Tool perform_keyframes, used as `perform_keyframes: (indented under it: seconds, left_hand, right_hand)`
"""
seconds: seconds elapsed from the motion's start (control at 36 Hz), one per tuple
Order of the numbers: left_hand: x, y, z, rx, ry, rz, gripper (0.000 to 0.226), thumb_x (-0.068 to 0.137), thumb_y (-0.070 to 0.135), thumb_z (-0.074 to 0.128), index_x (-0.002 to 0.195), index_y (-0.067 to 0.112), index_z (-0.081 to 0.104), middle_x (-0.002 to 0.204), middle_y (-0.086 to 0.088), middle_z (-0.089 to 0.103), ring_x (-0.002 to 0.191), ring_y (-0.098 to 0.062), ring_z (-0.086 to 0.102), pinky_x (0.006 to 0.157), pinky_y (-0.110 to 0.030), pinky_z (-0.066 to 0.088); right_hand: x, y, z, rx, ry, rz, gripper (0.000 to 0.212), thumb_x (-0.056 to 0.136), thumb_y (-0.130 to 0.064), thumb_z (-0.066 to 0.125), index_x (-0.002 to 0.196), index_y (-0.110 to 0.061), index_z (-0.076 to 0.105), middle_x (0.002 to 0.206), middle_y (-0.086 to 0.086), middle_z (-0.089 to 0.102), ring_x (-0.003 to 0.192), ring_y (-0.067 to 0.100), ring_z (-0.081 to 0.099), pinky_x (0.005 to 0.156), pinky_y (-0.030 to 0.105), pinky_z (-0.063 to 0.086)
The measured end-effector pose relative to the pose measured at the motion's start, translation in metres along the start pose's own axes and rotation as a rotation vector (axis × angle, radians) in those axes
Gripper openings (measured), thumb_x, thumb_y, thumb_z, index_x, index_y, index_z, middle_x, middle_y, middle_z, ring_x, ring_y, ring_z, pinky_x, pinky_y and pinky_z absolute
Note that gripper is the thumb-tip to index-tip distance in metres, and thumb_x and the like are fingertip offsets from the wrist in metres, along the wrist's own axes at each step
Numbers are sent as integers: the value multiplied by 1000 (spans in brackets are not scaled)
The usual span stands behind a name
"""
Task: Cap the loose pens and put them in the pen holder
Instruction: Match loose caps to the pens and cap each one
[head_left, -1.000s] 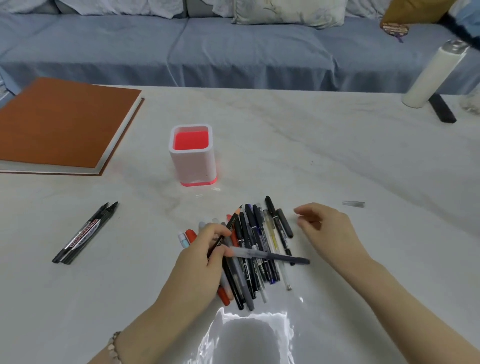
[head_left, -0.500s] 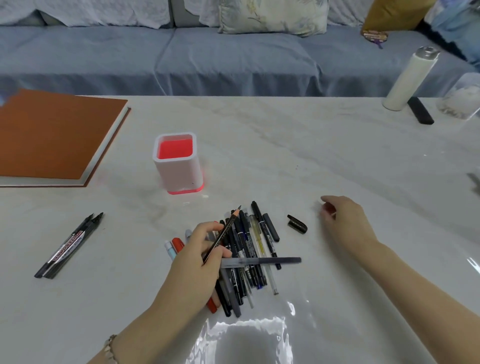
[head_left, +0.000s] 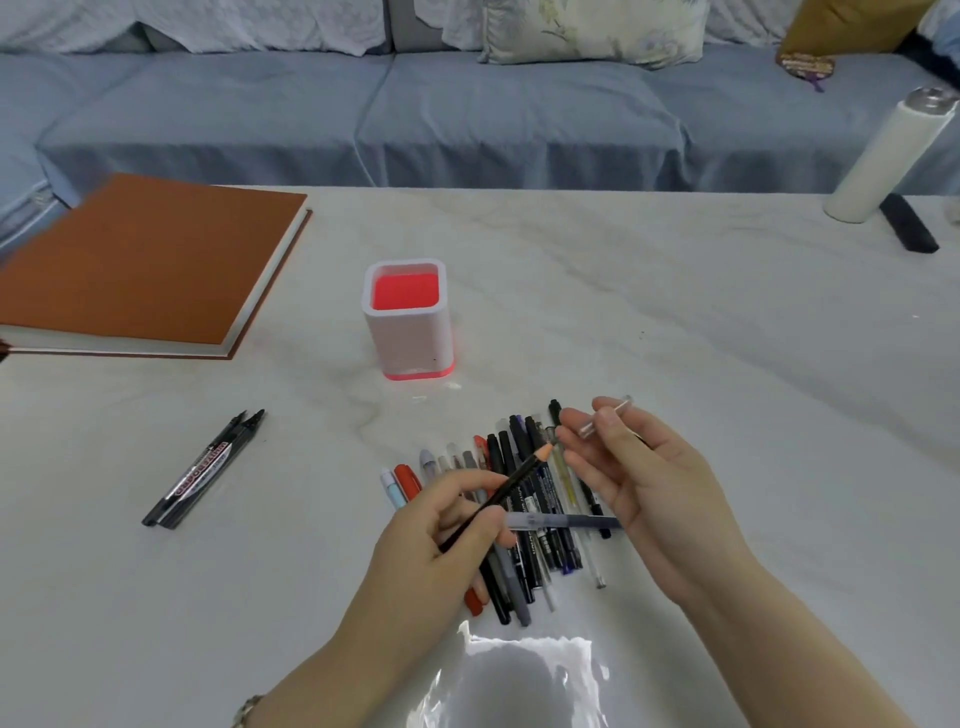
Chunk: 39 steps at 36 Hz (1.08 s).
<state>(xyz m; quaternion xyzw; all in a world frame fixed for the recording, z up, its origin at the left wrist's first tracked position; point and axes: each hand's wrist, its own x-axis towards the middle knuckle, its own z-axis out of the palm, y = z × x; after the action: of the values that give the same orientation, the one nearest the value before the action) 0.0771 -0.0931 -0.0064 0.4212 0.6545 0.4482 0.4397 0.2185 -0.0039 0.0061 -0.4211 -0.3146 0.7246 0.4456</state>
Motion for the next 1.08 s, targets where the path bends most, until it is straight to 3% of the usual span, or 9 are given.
perform_keyframes:
  seconds: [0.06, 0.19, 0.31, 0.44, 0.53, 0.64, 0.78, 0.97, 1.08]
  left_hand:
    - [-1, -2, -2, 5, 2, -1, 22, 88, 16, 55, 95, 35, 63, 72, 1, 70, 58, -20, 66, 57, -21, 43]
    - [-5, -2, -5, 28, 10, 5, 22, 88, 18, 55, 93, 37, 63, 70, 5, 70, 60, -6, 64, 56, -11, 41]
    - [-7, -2, -8, 56, 9, 24, 23, 87, 16, 56, 95, 38, 61, 71, 10, 71, 68, -7, 64, 56, -9, 42]
    - [-8, -3, -8, 86, -3, 54, 24, 87, 17, 56, 93, 39, 61, 73, 6, 70, 68, -20, 65, 62, -23, 51]
    - [-9, -3, -9, 102, 19, 65, 24, 87, 16, 56, 90, 39, 60, 73, 9, 70, 68, -11, 64, 58, -11, 46]
    - [-9, -3, -8, 87, 54, 62, 19, 86, 16, 58, 85, 35, 60, 73, 10, 72, 68, -9, 64, 58, -9, 44]
    - [-7, 0, -5, 35, 45, 79, 15, 87, 13, 57, 83, 27, 62, 75, 6, 72, 52, -15, 56, 51, -16, 44]
    - [-4, -2, -9, -201, -32, -107, 12, 87, 4, 53, 80, 8, 62, 67, -6, 72, 40, -10, 47, 43, -15, 39]
    - [4, -20, -27, 72, -12, -89, 21, 92, 24, 49, 81, 17, 65, 75, 0, 70, 62, -4, 62, 59, -11, 42]
  right_hand:
    - [-2, 5, 4, 0, -17, 17, 13, 85, -15, 53, 97, -11, 59, 84, 3, 75, 83, 13, 71, 71, 20, 57]
    - [-7, 13, 10, -41, -43, 12, 12, 87, -13, 52, 95, -12, 60, 88, 2, 75, 86, 13, 70, 71, 18, 56]
    - [-7, 16, 10, -51, -45, 4, 11, 88, -11, 52, 93, -12, 61, 86, 3, 75, 83, 14, 70, 71, 18, 56]
    - [-9, 20, 13, -74, -63, 15, 11, 88, -12, 52, 94, -13, 61, 84, 2, 75, 79, 11, 70, 64, 16, 54]
    - [-10, 19, 12, -80, -70, 26, 12, 88, -13, 52, 97, -13, 60, 84, 2, 75, 79, 11, 71, 63, 16, 54]
    - [-12, 18, 13, -103, -109, 33, 12, 87, -12, 52, 95, -10, 60, 81, 2, 75, 73, 7, 69, 63, 14, 54]
    - [-16, 24, 16, -164, -173, 29, 11, 86, -10, 52, 91, -11, 61, 81, 2, 75, 72, 7, 69, 65, 14, 54]
    - [-16, 31, 19, -247, -178, -13, 8, 86, -10, 52, 89, -12, 60, 75, 4, 73, 65, 8, 66, 64, 16, 54]
    - [-11, 39, 25, -418, -111, -65, 15, 88, -9, 54, 95, -21, 56, 66, -1, 71, 54, 5, 62, 55, 13, 50]
